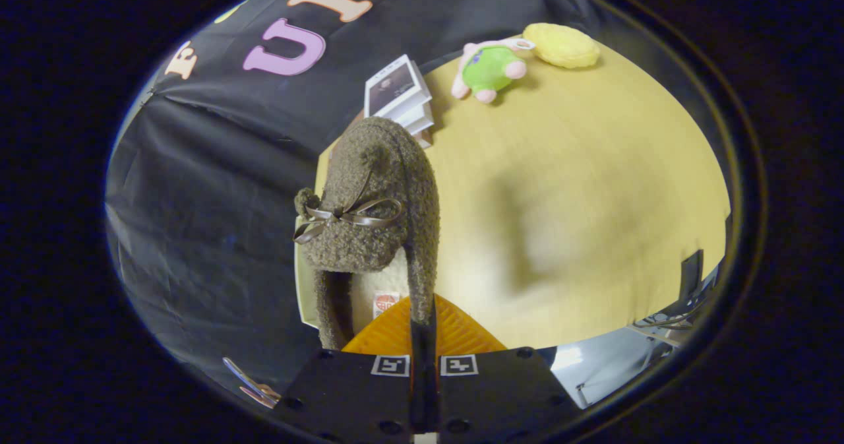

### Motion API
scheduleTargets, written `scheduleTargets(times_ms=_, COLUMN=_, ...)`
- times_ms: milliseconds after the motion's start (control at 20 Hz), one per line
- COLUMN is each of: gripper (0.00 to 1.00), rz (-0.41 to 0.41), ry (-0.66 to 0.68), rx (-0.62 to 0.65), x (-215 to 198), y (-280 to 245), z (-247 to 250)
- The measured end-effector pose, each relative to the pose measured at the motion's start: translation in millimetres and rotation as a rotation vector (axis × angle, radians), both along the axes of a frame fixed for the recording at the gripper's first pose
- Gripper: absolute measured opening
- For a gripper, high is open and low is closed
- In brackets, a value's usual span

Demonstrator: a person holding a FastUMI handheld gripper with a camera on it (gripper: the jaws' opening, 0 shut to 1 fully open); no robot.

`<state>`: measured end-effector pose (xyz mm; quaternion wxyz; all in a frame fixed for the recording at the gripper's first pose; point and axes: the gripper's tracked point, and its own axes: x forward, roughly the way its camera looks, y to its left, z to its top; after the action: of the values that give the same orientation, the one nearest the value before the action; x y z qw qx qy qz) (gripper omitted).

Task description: Open the storage box then place both shoes into the box .Put the left shoe in first, then the right shoe, with the right side of both shoes facing outward in a uniform manner.

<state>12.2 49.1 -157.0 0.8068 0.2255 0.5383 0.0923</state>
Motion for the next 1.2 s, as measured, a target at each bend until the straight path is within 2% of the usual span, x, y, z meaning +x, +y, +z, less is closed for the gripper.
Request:
scheduleTargets(times_ms=250, gripper=0.03, rz=0.036, ry=-0.030, rx=0.049, x=-7.5, y=68.4, z=18.0)
scheduleTargets(times_ms=600, gripper=0.03, rz=0.119, ry=0.008, rx=0.062, x=-15.8, y=159.7, z=-5.5)
scheduleTargets(times_ms=850, gripper=0.03, rz=0.144, ry=0.068, rx=-0.052, x=-12.2, y=188.4, z=-55.6)
scheduleTargets(times_ms=1200, gripper=0.03, rz=0.138, ry=0.069, rx=-0.261, x=-4.6, y=184.9, z=-106.5)
